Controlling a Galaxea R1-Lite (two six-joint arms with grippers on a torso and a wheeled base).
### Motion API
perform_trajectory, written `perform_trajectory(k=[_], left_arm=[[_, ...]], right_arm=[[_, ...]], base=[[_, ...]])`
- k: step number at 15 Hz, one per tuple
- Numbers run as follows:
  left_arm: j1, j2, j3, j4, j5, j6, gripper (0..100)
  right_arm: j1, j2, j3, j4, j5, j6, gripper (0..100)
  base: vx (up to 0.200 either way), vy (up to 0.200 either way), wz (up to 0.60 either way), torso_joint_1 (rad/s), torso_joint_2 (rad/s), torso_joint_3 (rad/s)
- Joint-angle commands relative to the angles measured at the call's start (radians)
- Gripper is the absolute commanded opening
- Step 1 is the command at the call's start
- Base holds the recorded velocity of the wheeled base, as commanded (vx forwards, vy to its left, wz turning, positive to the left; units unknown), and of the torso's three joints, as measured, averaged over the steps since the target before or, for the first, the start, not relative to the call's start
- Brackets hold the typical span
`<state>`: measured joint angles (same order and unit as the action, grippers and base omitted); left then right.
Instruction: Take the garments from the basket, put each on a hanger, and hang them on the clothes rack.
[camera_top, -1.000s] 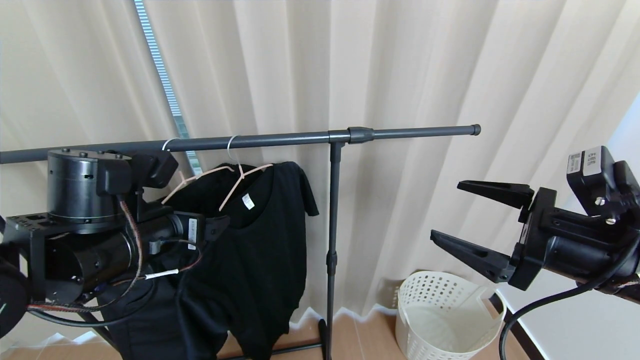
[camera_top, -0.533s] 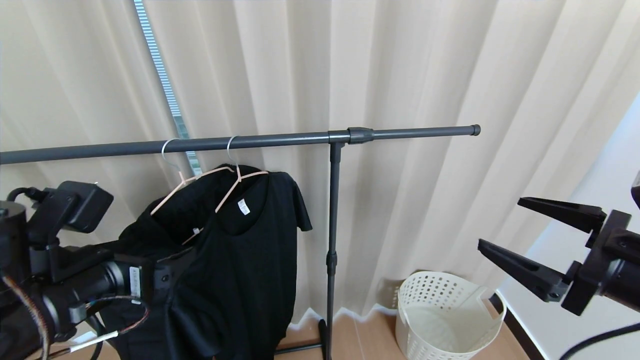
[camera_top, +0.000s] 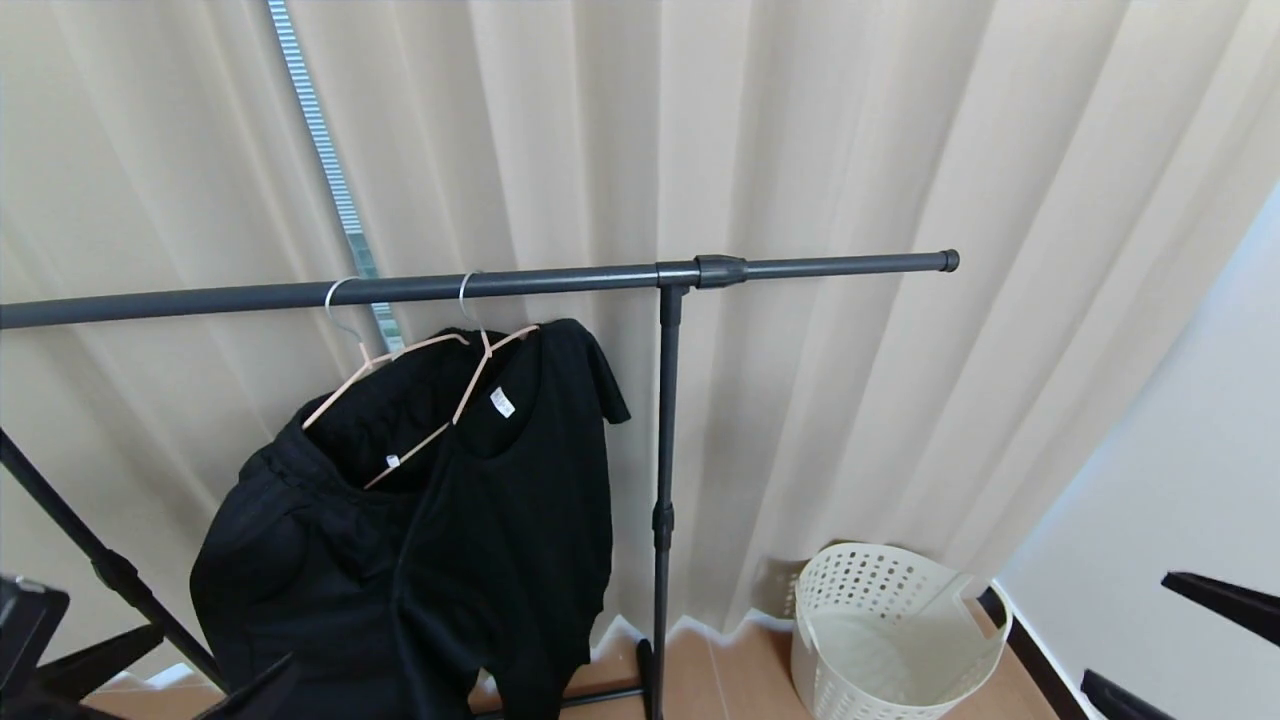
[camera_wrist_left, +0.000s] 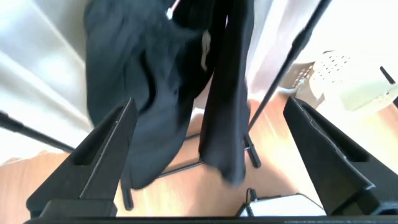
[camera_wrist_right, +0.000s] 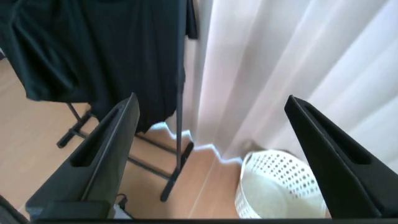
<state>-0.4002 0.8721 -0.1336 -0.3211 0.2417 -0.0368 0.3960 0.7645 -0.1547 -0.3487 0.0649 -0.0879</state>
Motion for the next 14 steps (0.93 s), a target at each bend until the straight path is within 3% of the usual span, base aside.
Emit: perform_trajectory(k=[1, 3, 4, 7, 10, 11, 14], left_arm=[[0.0, -0.104, 0.098, -0.001, -0.004, 0.0, 100], [0.001, -0.228, 0.134, 0.051, -0.005, -0.006, 100], [0.001, -0.314, 0.134, 0.16, -0.021, -0.005, 100], [0.008, -0.486, 0.12, 0.361, -0.09, 0.002, 100], [0.073, -0.49, 0.12, 0.364, -0.088, 0.009, 100], [0.159, -0.495, 0.12, 0.364, -0.087, 0.017, 100], [0.294, -0.579, 0.12, 0.362, -0.096, 0.026, 100]], right_arm=[[-0.005, -0.122, 0.118, 0.001, -0.042, 0.0, 100], [-0.005, -0.267, 0.155, 0.048, -0.163, -0.003, 100], [-0.006, -0.364, 0.155, 0.154, -0.194, -0.003, 100], [-0.011, -0.496, 0.155, 0.277, -0.185, 0.0, 100], [-0.034, -0.498, 0.155, 0.278, -0.188, 0.017, 100], [-0.129, -0.557, 0.155, 0.278, -0.188, 0.016, 100], [-0.259, -0.646, 0.155, 0.281, -0.145, 0.016, 100]], base=[[0.0, 0.0, 0.0, 0.0, 0.0, 0.0], [0.0, 0.0, 0.0, 0.0, 0.0, 0.0], [0.0, 0.0, 0.0, 0.0, 0.0, 0.0], [0.0, 0.0, 0.0, 0.0, 0.0, 0.0], [0.0, 0.0, 0.0, 0.0, 0.0, 0.0], [0.0, 0.0, 0.0, 0.0, 0.0, 0.0], [0.0, 0.0, 0.0, 0.0, 0.0, 0.0]])
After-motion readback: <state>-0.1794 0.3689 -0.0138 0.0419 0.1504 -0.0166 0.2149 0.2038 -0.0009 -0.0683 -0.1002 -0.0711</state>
